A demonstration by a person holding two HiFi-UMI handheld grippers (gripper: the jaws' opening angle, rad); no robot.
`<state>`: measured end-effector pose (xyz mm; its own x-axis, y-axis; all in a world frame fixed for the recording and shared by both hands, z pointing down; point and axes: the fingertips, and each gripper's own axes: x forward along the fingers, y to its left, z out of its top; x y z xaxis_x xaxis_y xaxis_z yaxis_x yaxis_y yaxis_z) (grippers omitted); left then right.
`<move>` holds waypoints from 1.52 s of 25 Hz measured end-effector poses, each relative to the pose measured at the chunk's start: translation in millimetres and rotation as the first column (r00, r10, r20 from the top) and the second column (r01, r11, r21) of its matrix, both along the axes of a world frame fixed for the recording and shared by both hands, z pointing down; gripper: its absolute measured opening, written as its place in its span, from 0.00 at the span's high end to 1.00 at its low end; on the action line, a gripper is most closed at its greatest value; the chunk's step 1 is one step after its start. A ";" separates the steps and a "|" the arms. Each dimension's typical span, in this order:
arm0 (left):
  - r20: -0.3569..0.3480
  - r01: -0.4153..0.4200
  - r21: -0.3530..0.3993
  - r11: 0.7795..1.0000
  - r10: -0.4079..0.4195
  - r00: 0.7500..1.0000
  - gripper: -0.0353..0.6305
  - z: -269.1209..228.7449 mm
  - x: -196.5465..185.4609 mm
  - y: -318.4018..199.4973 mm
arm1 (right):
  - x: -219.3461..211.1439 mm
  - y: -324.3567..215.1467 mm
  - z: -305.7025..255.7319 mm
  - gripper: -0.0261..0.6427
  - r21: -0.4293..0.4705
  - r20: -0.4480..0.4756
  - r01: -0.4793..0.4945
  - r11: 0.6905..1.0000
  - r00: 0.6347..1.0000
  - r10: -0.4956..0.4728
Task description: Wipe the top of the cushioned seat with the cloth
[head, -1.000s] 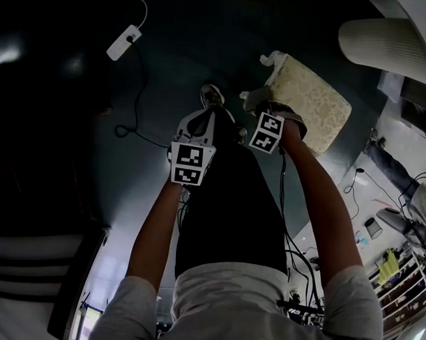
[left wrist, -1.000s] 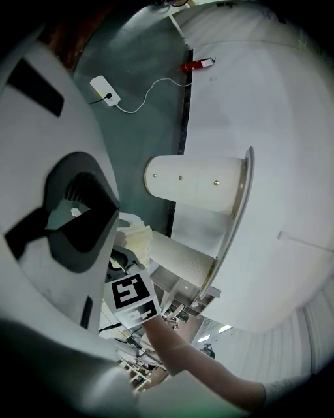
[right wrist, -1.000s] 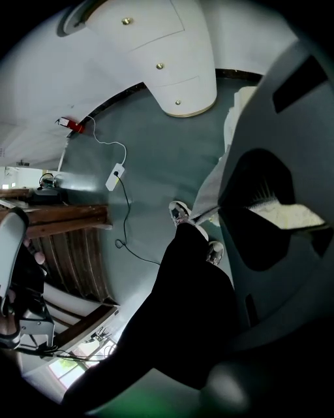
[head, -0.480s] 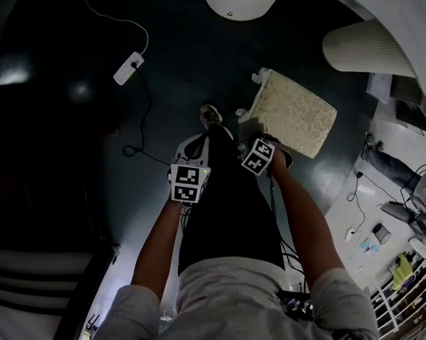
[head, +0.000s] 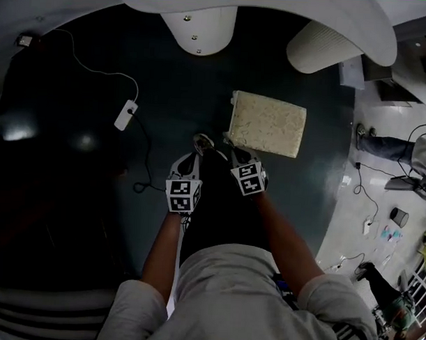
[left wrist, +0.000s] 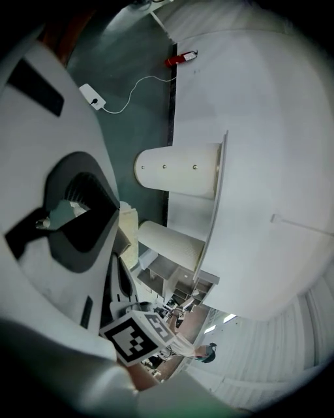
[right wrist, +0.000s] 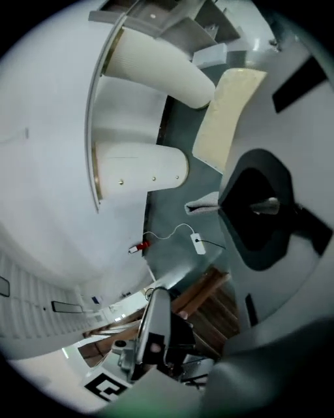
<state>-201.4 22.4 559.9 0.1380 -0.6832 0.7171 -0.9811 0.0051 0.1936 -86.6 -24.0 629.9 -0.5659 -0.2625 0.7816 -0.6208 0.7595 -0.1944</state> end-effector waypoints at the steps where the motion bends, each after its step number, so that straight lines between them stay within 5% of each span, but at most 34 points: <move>1: -0.005 0.003 0.007 1.000 -0.003 1.000 0.93 -9.6 5.5 -3.0 | 3.5 0.1 -15.7 0.94 0.011 0.019 -0.023 1.000 1.000 0.023; 9: 0.014 -0.044 0.107 0.993 0.043 0.999 0.93 -85.2 50.6 -21.2 | 32.7 -19.4 -126.5 0.94 0.135 0.155 -0.181 0.974 0.975 0.160; 18: 0.068 -0.124 0.212 0.969 0.112 0.991 0.93 -169.3 99.7 -28.3 | 70.0 -28.1 -229.8 0.94 0.305 0.222 -0.138 0.942 0.972 0.070; 22: 0.057 -0.142 0.241 0.960 0.132 0.990 0.93 -183.5 111.9 -29.3 | 89.5 -29.7 -255.6 0.94 0.351 0.226 -0.179 0.919 0.969 0.102; 30: 0.032 -0.226 0.286 0.931 0.227 0.973 0.93 -209.0 134.4 -24.3 | 124.4 -18.9 -307.2 0.94 0.388 0.286 -0.361 0.848 0.922 0.262; 34: 0.118 -0.330 0.320 0.888 0.309 0.944 0.93 -234.2 129.6 -19.1 | 132.7 -10.5 -332.2 0.94 0.420 0.288 -0.454 0.786 0.888 0.358; 38: 0.092 -0.368 0.372 0.852 0.361 0.928 0.93 -263.0 118.8 0.9 | 131.9 15.9 -365.5 0.94 0.463 0.279 -0.510 0.725 0.860 0.427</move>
<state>-82.6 23.2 296.9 0.4199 -0.8039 0.4212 -0.9015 -0.4232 0.0908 45.2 -8.1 264.4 -0.3563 -0.8544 0.3781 -0.9205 0.3904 0.0149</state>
